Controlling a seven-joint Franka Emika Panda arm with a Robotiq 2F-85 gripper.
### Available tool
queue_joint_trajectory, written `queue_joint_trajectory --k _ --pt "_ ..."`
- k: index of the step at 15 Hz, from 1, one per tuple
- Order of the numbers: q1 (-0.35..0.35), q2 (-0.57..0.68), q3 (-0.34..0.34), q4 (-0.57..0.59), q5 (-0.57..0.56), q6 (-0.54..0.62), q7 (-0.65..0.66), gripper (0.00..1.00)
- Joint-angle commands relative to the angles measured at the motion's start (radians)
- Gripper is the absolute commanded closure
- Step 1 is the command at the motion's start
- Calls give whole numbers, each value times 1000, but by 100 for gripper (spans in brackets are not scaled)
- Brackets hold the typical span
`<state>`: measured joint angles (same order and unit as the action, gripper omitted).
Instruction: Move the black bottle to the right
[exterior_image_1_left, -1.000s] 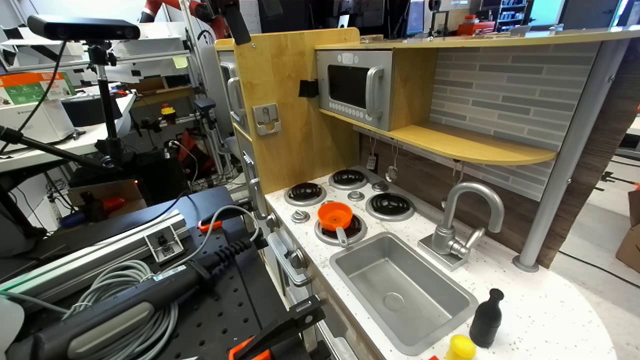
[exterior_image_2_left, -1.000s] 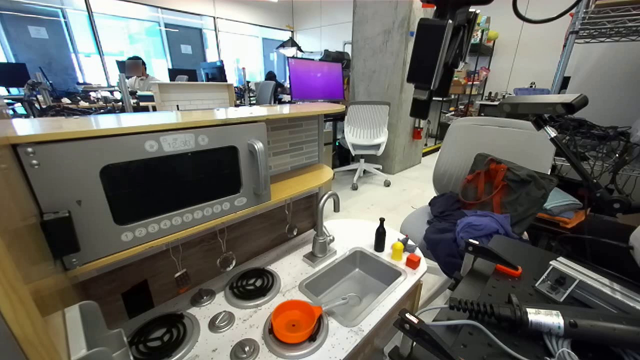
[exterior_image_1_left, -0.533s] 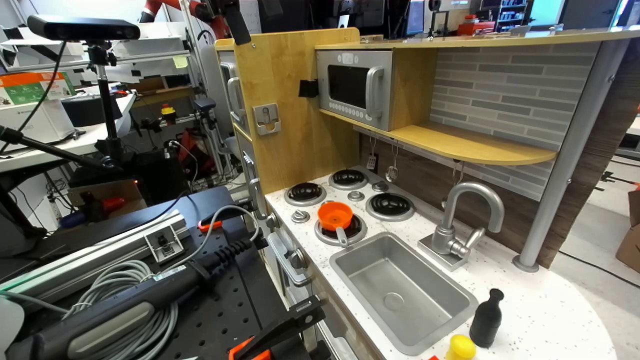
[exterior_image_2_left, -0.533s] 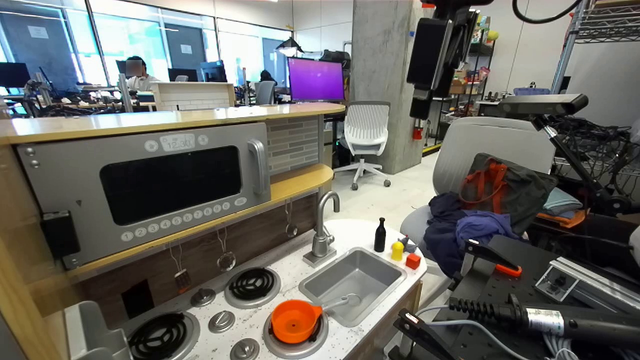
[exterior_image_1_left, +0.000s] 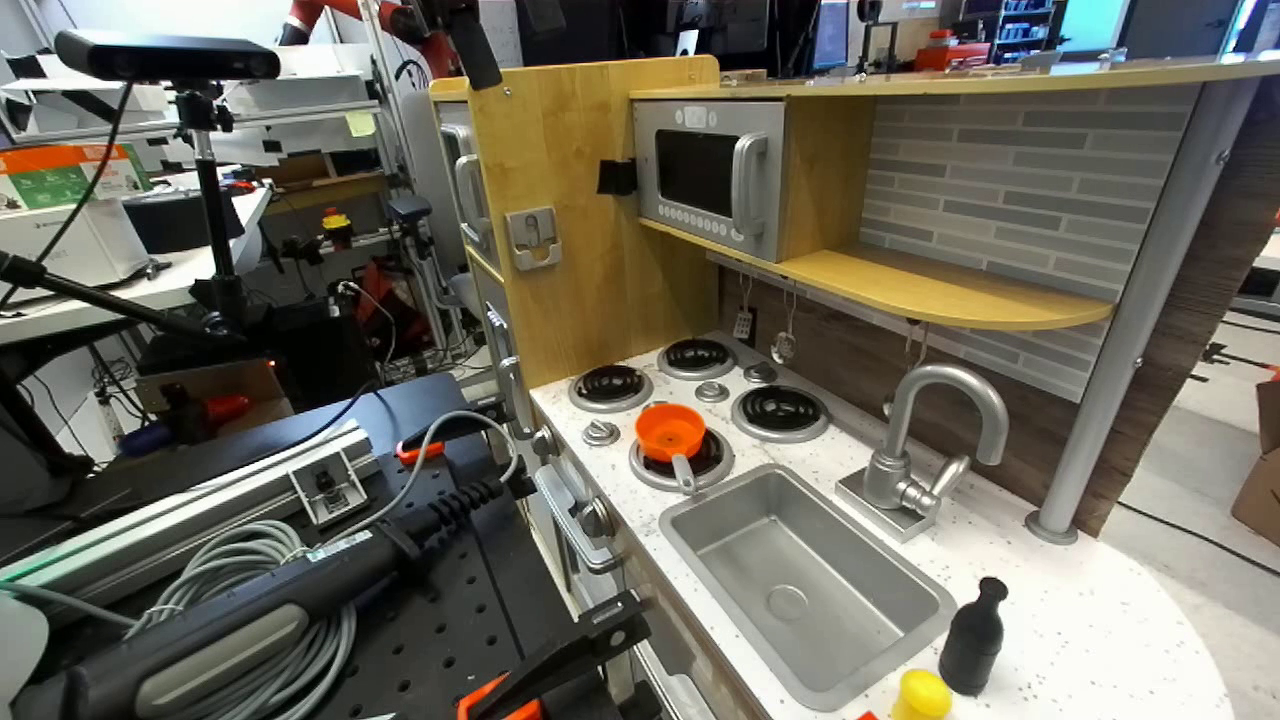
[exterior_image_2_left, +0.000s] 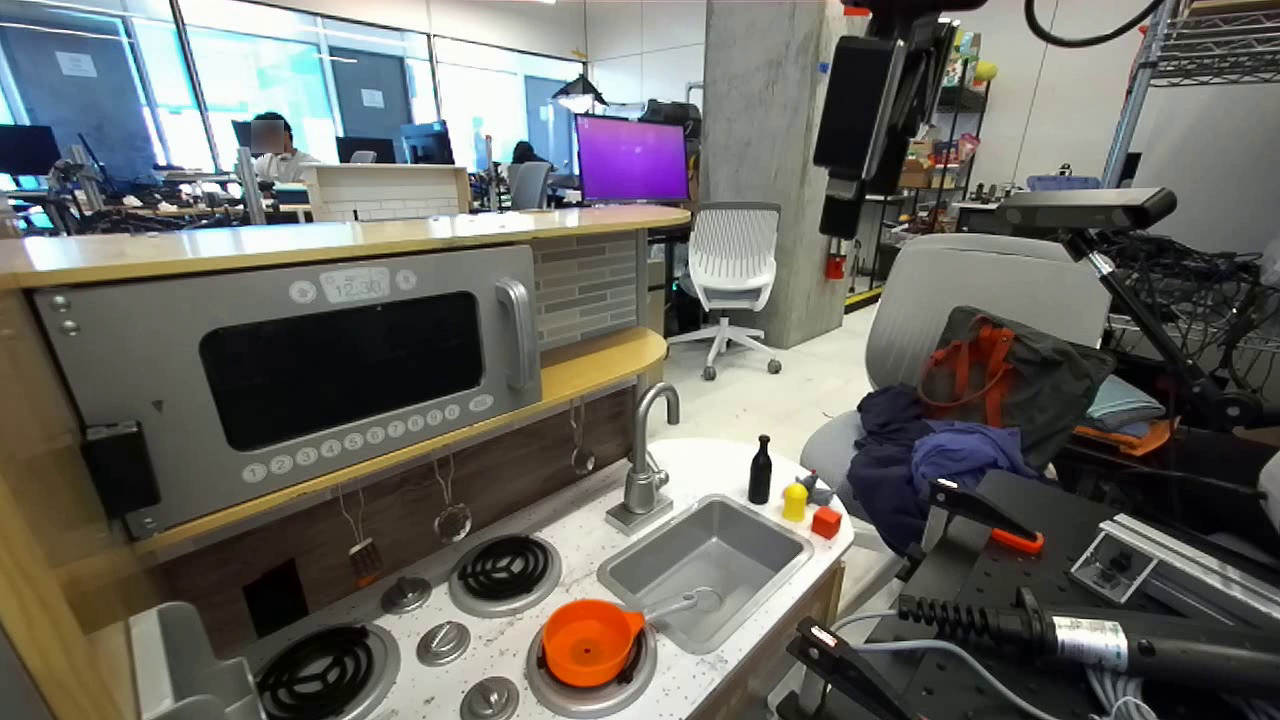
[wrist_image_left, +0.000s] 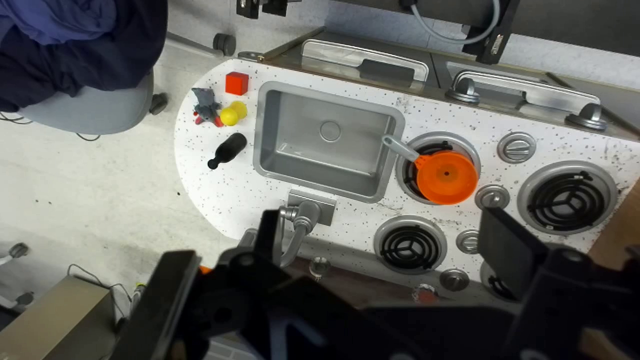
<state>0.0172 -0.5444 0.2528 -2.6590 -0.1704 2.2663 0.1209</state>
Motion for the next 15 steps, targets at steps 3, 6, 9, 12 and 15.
queue_joint_trajectory --k 3,6,9,12,15 --pt "-3 -2 -38 9 -39 6 32 0" --pt "-24 46 -80 6 -32 104 26 0" --pt "-47 157 -122 18 -29 174 -5 0" --pt "-63 307 -165 42 -29 264 -54 0" --pt "-65 454 -214 83 -7 346 -121 0"
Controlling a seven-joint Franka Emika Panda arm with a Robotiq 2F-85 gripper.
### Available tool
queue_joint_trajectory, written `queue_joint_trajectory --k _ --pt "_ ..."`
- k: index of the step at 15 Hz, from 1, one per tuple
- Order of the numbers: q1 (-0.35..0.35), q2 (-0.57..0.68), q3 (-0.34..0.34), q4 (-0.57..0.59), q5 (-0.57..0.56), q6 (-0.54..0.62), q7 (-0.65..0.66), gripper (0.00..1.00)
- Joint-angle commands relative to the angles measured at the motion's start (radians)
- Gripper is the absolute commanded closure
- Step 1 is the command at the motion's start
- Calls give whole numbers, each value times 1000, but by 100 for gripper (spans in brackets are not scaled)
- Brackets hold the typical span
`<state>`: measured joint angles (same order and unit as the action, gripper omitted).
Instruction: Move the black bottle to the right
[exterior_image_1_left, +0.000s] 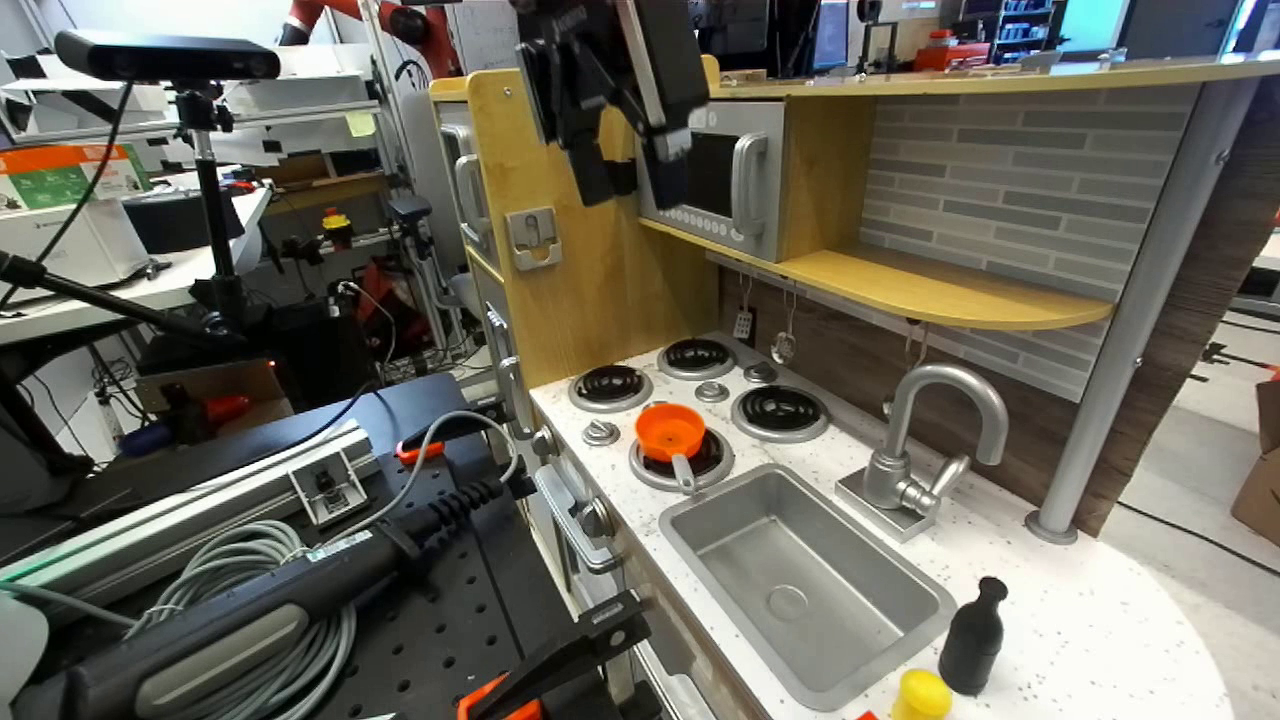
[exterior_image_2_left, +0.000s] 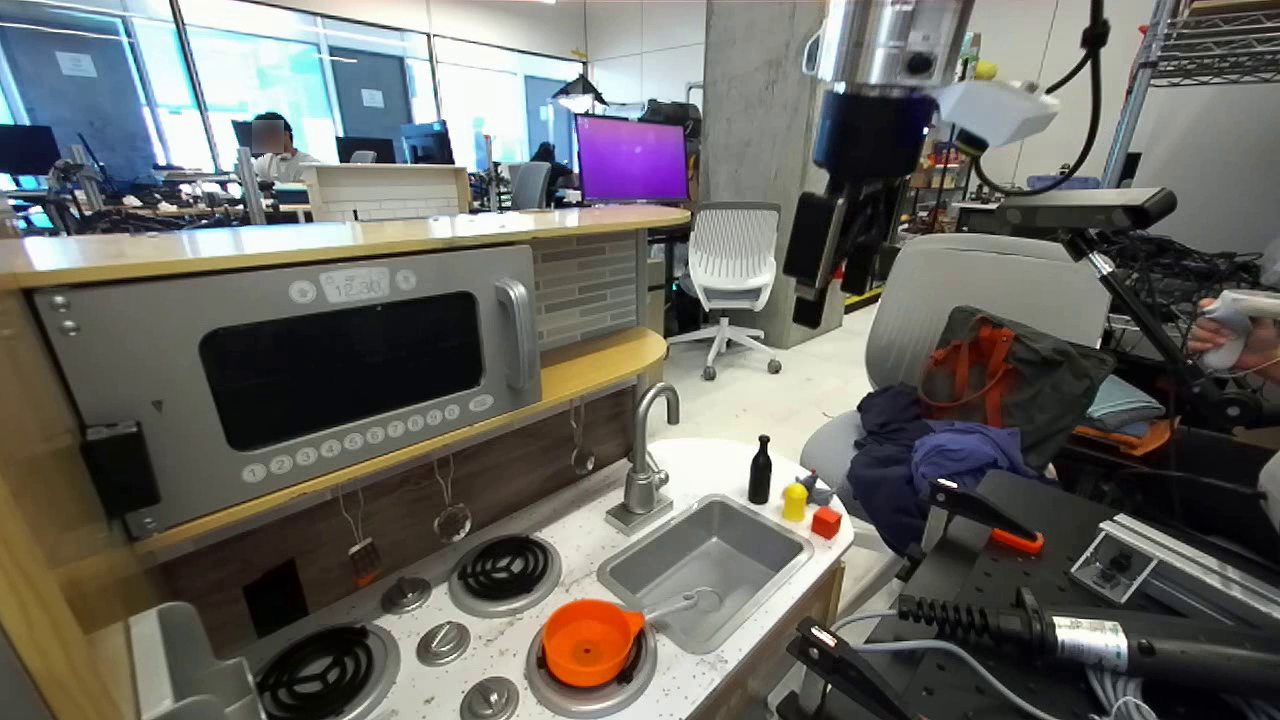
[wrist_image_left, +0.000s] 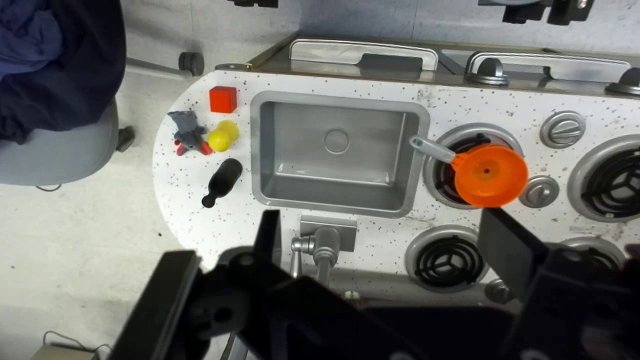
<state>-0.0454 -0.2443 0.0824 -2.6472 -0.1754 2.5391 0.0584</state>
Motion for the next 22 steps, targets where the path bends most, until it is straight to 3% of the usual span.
queue_joint_trajectory --k 1,11,18,22 --pt "5 208 -59 92 22 89 -92 0" --pt "-36 572 -116 331 59 92 -191 0" --pt "-145 570 -54 439 245 40 -416 0" --pt "-202 606 -82 493 283 14 -489 0"
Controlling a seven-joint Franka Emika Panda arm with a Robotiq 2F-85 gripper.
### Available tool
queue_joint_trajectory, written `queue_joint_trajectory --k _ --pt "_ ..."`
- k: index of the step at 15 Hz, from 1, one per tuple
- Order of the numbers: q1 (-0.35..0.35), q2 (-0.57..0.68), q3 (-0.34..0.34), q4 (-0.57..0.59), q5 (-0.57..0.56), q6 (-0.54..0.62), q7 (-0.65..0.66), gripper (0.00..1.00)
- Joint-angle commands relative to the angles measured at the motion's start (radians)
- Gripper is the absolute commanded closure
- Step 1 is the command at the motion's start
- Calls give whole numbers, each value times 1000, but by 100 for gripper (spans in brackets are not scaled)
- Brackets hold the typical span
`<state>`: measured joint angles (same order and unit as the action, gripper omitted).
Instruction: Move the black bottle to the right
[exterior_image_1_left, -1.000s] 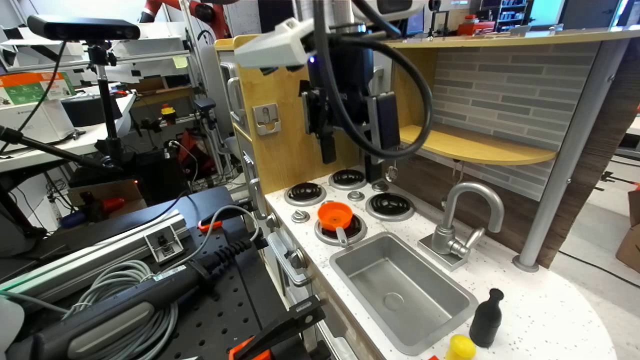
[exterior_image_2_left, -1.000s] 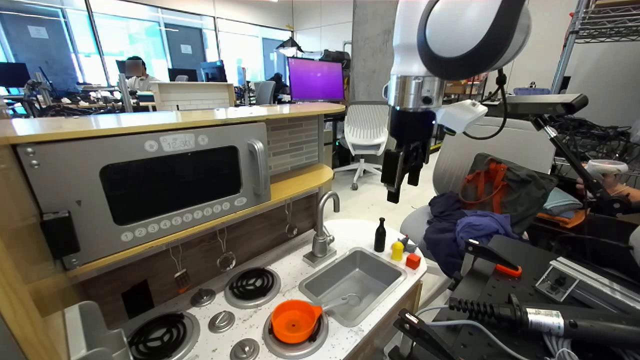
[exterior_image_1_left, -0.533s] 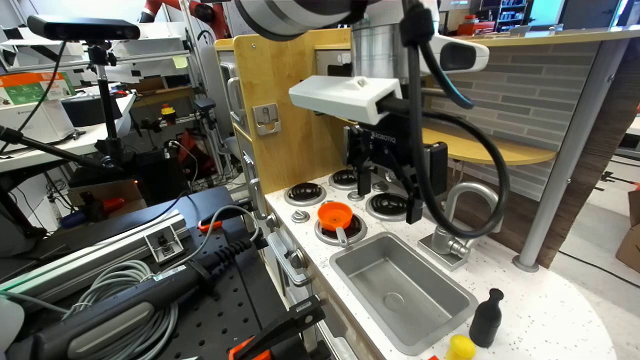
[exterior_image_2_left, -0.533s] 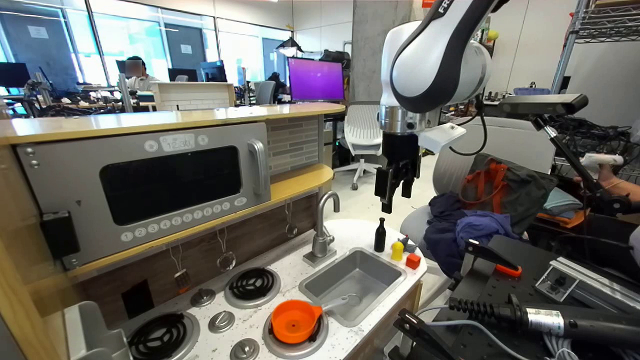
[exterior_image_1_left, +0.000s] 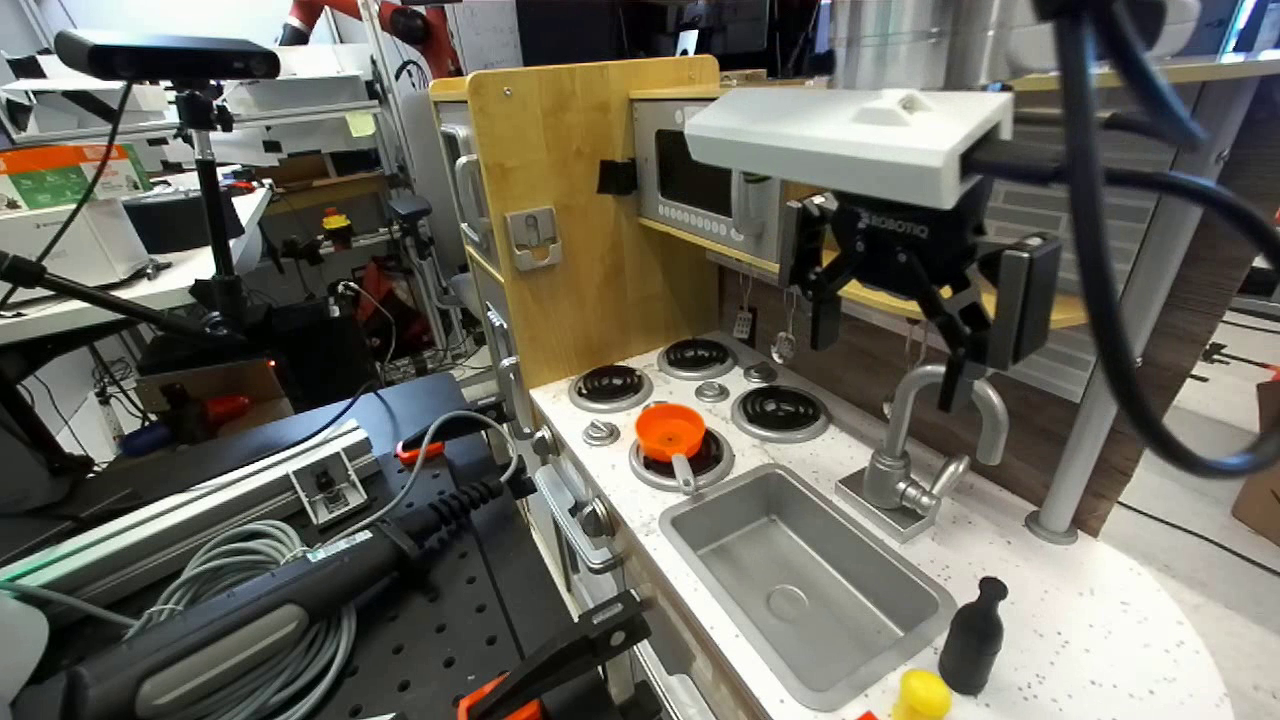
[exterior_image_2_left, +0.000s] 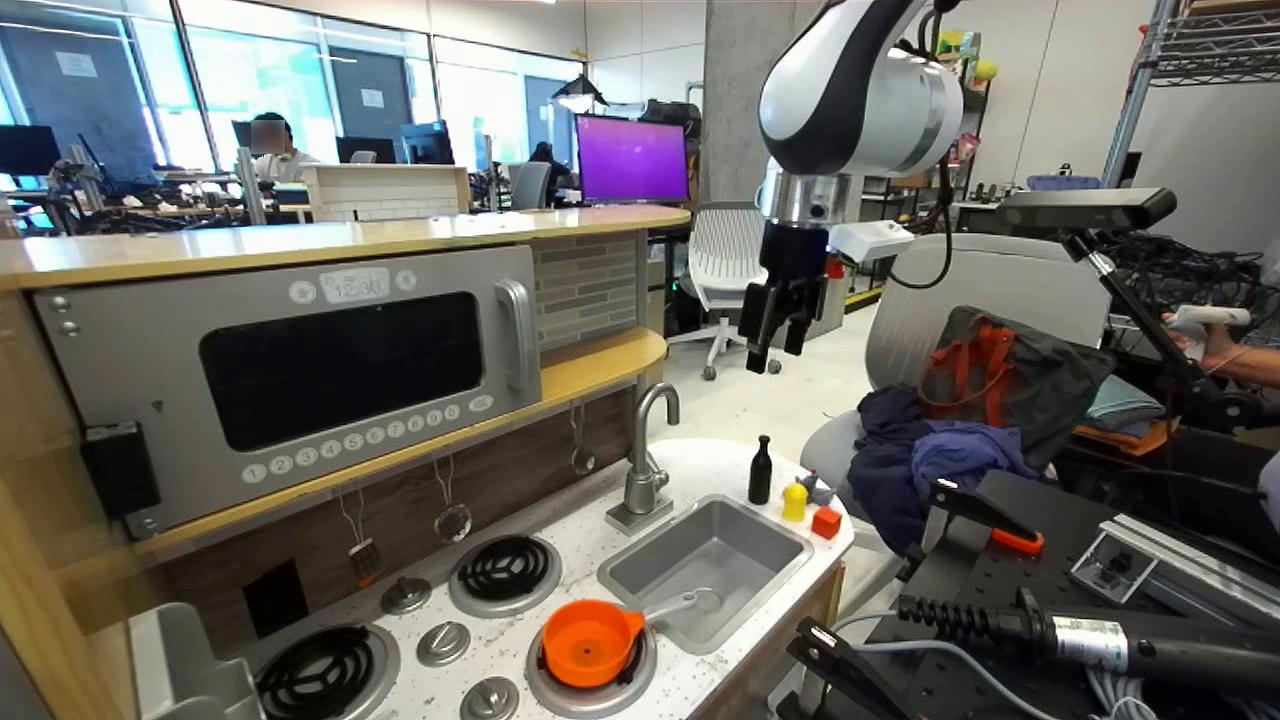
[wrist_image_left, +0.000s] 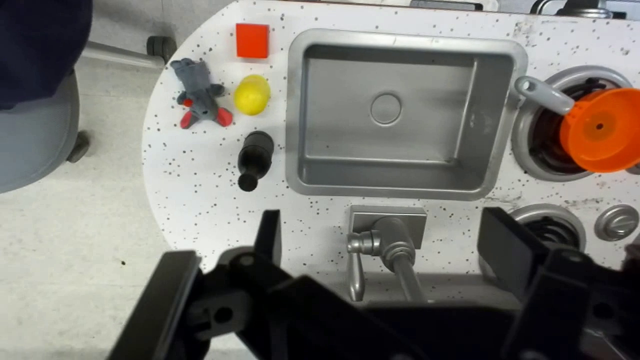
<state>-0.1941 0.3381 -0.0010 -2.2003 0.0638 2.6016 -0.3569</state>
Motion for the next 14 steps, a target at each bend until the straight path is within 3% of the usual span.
queue_joint_trajectory --k 1,7,14 --pt "-68 34 -8 57 43 -67 -83 0" --pt "-69 138 -81 125 -61 -101 -45 0" --pt "-65 278 -92 224 -131 -67 3 0"
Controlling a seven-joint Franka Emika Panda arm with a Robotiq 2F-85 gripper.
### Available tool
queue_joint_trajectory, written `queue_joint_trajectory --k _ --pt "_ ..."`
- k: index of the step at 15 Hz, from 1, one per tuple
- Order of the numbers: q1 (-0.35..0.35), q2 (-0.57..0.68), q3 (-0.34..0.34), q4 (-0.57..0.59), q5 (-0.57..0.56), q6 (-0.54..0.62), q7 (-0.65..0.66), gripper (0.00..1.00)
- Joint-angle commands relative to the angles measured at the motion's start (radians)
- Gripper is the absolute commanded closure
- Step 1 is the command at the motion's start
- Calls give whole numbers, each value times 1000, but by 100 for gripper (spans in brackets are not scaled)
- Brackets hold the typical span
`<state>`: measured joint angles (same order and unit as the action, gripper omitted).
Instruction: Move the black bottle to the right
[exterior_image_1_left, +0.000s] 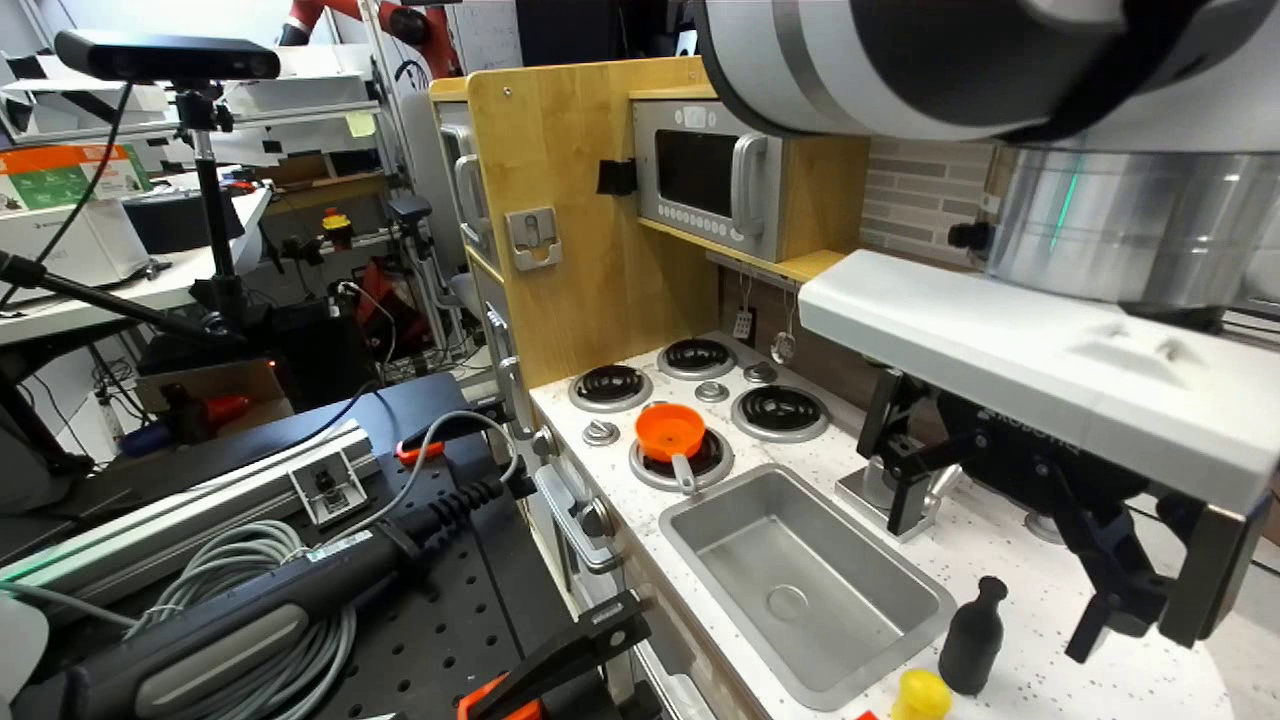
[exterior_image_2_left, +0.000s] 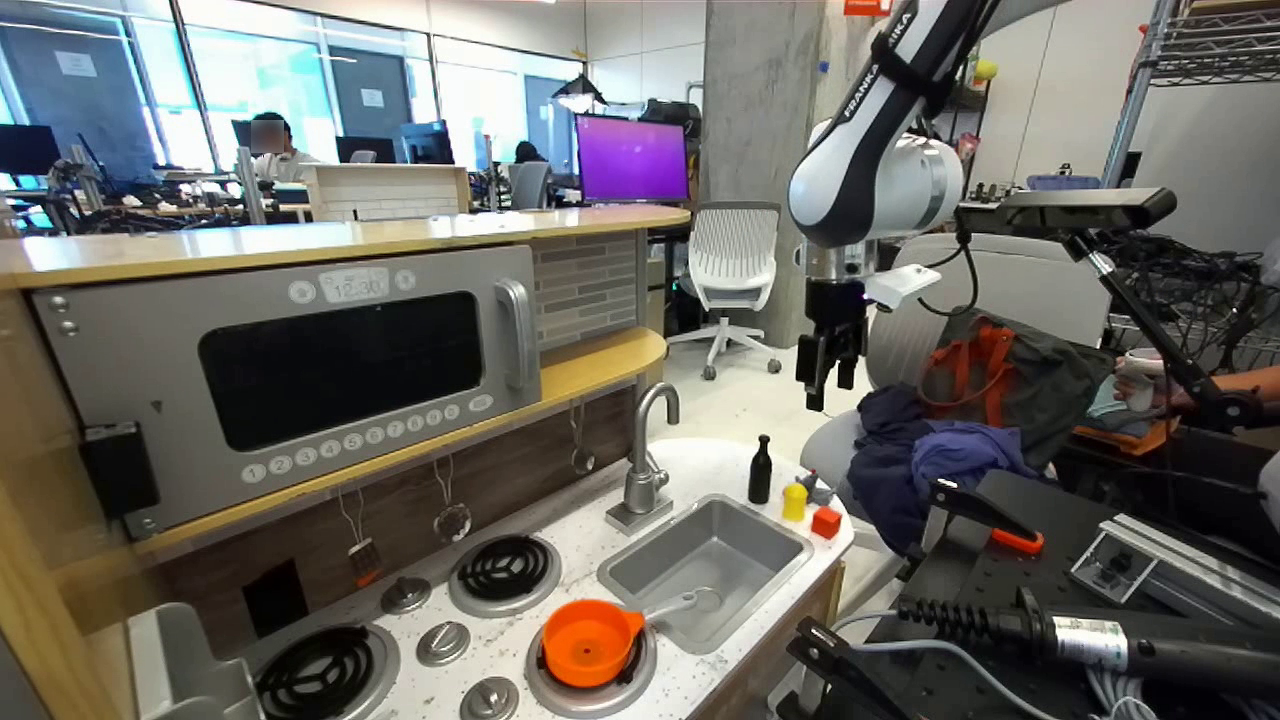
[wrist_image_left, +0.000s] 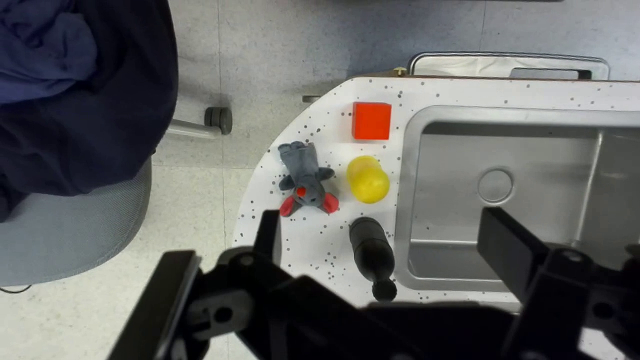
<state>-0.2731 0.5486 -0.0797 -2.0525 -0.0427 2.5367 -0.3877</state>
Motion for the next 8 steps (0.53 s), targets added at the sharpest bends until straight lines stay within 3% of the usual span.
queue_joint_trajectory --k 1,8 --pt "13 87 -13 95 -29 -4 39 0" --pt "10 223 -28 209 -30 -14 92 0"
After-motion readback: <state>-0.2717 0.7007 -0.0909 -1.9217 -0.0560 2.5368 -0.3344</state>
